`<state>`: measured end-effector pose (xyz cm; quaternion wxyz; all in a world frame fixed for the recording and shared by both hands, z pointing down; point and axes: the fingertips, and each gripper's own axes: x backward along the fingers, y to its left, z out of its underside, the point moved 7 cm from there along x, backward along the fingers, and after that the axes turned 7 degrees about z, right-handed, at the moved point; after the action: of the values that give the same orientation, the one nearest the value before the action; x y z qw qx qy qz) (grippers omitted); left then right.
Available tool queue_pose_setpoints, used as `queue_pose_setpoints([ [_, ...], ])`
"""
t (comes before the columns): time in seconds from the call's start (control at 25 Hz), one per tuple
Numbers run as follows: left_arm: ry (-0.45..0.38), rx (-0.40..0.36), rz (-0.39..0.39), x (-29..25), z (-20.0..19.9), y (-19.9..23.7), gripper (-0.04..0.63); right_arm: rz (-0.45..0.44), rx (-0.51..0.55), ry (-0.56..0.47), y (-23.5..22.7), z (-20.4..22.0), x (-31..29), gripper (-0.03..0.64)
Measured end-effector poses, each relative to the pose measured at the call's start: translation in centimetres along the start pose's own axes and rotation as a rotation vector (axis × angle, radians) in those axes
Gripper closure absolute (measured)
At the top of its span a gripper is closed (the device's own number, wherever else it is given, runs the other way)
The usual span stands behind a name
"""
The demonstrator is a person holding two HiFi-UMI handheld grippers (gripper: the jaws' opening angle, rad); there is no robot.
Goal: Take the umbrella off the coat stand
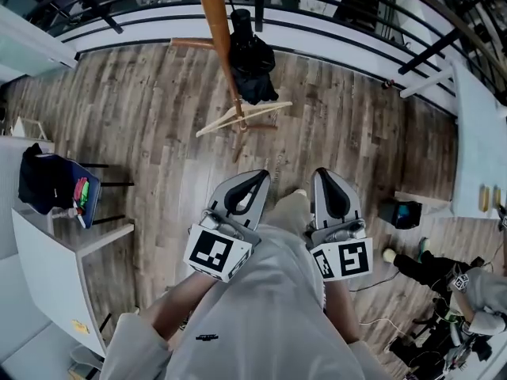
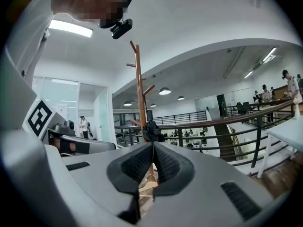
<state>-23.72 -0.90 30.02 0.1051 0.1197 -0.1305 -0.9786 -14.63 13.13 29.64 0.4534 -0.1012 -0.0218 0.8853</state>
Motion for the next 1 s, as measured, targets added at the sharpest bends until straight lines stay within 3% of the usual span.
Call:
queue_pose_setpoints([
  [0.2,-0.015,0.018,-0.093,-4.1,-0.7,0.9,0.575,-0.094,0.003,0.007,-4.4,-0.7,-4.9,0.580],
  [0.32,-0.033,0.066,-0.189,-7.1,-1.1,1.8,0.575,-0.205,0.024,0.013,-7.5,-1.7,-8.3,0.580],
  [0.68,-0.113,0.109,-0.454,-15.2,-3.6,1.6,0.575,-0.496,0.102,0.043,-15.1,-4.6,-15.3,0.580],
  [1.0,-0.144,0.137,-0.652,-19.8,-3.4,1.6,0.575,-0.698,0.100,0.098,-19.3,-3.7,-19.6,0.580],
])
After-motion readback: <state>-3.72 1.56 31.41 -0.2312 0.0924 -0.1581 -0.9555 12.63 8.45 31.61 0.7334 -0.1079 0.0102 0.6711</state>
